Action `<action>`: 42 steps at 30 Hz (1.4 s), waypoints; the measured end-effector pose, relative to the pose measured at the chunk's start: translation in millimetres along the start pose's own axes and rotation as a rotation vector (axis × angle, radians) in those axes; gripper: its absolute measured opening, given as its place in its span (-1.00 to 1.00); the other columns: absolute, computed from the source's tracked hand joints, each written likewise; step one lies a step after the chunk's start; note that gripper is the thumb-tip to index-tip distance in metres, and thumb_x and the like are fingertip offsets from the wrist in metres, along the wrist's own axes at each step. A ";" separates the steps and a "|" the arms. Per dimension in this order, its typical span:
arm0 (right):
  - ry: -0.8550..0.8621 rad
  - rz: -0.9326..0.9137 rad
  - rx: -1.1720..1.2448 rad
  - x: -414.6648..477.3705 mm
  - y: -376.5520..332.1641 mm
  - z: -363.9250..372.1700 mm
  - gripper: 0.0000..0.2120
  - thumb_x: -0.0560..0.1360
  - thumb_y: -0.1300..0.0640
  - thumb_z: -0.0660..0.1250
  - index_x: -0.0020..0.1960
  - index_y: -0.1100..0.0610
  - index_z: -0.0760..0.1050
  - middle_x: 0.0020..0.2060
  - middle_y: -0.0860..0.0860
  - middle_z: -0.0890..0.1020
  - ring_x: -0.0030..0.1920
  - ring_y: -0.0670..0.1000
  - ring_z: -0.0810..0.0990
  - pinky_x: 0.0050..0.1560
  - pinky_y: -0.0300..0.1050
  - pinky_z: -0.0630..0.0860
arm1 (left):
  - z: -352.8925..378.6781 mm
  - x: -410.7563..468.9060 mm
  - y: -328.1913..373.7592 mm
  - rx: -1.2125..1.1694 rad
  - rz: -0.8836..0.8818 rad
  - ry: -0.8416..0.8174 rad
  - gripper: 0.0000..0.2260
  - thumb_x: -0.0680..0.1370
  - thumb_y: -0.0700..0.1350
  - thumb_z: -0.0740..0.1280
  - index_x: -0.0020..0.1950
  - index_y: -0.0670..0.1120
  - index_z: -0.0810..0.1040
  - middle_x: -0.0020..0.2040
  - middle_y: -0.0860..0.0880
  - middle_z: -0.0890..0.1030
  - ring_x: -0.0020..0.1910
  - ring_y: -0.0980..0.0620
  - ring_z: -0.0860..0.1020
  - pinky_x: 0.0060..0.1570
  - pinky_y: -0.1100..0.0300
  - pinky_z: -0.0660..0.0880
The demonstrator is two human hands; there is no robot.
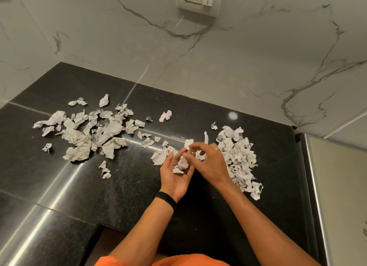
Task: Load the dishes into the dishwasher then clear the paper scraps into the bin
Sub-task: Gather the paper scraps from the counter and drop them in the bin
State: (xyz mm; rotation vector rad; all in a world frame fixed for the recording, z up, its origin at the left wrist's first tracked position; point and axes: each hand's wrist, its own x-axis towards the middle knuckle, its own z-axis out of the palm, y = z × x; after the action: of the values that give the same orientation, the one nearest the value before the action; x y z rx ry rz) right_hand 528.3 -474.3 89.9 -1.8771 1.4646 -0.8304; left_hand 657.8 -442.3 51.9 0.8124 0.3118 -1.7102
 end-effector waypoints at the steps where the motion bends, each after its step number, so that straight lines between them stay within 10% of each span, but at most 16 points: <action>1: 0.024 0.031 0.008 7.0 1.2 1.8 -0.81 0.48 -0.16 0.46 0.06 -0.15 0.64 -0.10 -0.25 0.67 -0.01 -0.22 0.51 -0.04 -0.33 0.43 | -0.9 -1.3 3.2 -0.016 0.006 0.000 -0.58 0.63 0.04 0.31 0.40 -0.19 0.54 0.28 -0.24 0.62 0.24 -0.17 0.63 0.34 -0.02 0.49; 10: -0.153 0.015 -0.692 54.5 20.9 26.6 -0.68 0.51 -0.14 0.36 0.22 -0.08 0.58 0.03 -0.07 0.69 0.20 0.10 0.53 0.10 0.03 0.32 | -14.6 -8.9 21.2 -0.064 0.083 0.032 -0.57 0.64 0.03 0.27 0.38 -0.24 0.53 0.28 -0.26 0.62 0.27 -0.20 0.61 0.42 -0.05 0.42; 21: 0.178 -0.144 -0.402 24.7 12.1 21.5 -0.86 0.55 0.00 0.39 0.05 -0.03 0.68 -0.05 -0.15 0.71 -0.01 -0.04 0.57 0.01 -0.04 0.29 | -15.8 -2.7 19.9 -0.053 0.081 0.034 -0.55 0.63 0.07 0.29 0.39 -0.21 0.53 0.30 -0.26 0.61 0.31 -0.18 0.58 0.42 -0.04 0.42; 30: 0.062 -0.318 -0.479 -24.3 12.0 24.6 -0.76 0.46 -0.11 0.36 0.08 -0.09 0.66 0.08 -0.21 0.63 0.09 -0.02 0.49 0.00 0.00 0.38 | -2.0 3.8 16.1 -0.052 0.060 -0.005 -0.58 0.65 0.05 0.26 0.37 -0.21 0.54 0.31 -0.27 0.59 0.35 -0.20 0.55 0.38 -0.07 0.45; 42: -0.057 -0.025 -0.721 4.1 52.4 7.2 -0.67 0.48 -0.10 0.45 0.23 -0.09 0.59 0.12 -0.15 0.66 0.13 0.02 0.50 0.06 -0.02 0.27 | -10.5 -2.5 14.9 -0.084 0.073 0.012 -0.57 0.64 0.04 0.28 0.37 -0.24 0.53 0.29 -0.28 0.60 0.28 -0.23 0.59 0.36 -0.09 0.47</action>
State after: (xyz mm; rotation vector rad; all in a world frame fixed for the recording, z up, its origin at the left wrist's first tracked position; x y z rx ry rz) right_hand 503.7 -488.3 45.0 -2.3992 1.8635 -0.2504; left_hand 675.6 -438.8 49.0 0.7636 0.3560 -1.6138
